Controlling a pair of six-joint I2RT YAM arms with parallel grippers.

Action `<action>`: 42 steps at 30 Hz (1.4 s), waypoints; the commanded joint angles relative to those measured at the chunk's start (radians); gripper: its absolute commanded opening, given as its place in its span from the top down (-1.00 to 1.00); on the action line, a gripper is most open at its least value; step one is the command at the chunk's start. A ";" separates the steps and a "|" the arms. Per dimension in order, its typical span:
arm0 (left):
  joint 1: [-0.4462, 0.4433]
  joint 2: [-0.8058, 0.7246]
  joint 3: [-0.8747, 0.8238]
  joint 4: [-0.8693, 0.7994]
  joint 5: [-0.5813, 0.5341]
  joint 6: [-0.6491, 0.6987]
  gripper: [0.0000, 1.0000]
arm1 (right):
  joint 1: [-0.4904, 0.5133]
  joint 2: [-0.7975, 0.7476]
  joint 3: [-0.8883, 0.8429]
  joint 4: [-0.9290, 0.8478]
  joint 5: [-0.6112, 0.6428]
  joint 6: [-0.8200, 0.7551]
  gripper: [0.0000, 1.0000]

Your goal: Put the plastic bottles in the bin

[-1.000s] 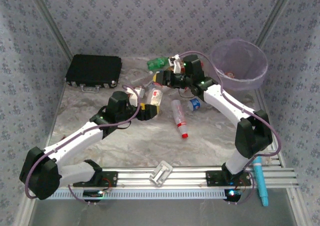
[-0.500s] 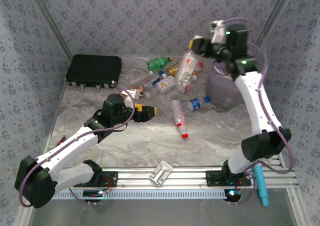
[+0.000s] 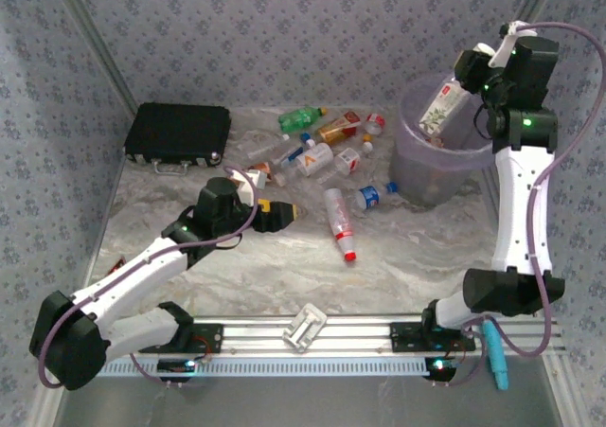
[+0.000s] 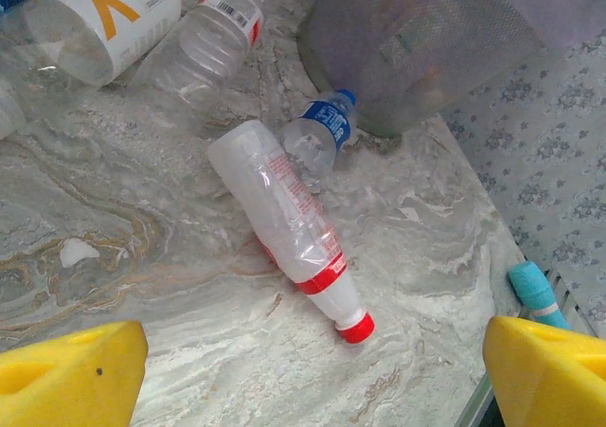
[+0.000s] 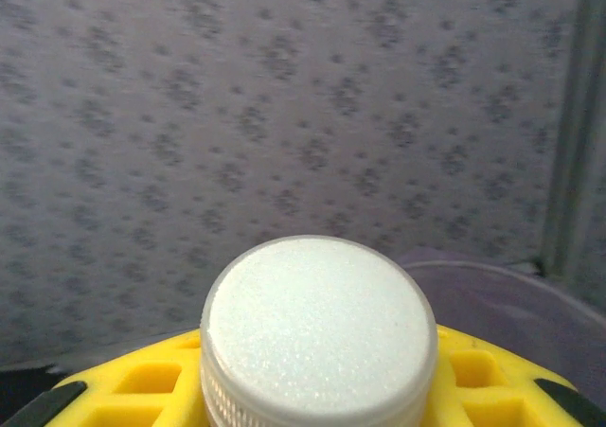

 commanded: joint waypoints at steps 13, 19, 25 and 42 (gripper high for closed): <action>-0.016 0.073 0.077 -0.078 -0.035 -0.014 -0.82 | 0.005 0.232 0.003 -0.127 0.115 -0.092 0.28; -0.032 0.108 0.119 -0.163 -0.118 -0.068 -0.91 | 0.031 0.299 -0.021 -0.162 0.121 -0.112 0.24; -0.095 0.165 0.139 -0.152 -0.182 -0.132 -0.92 | 0.036 0.342 -0.068 -0.149 0.105 -0.095 0.21; -0.190 0.371 0.190 -0.064 -0.193 -0.220 -0.93 | 0.030 0.374 0.001 -0.262 0.077 -0.075 -0.44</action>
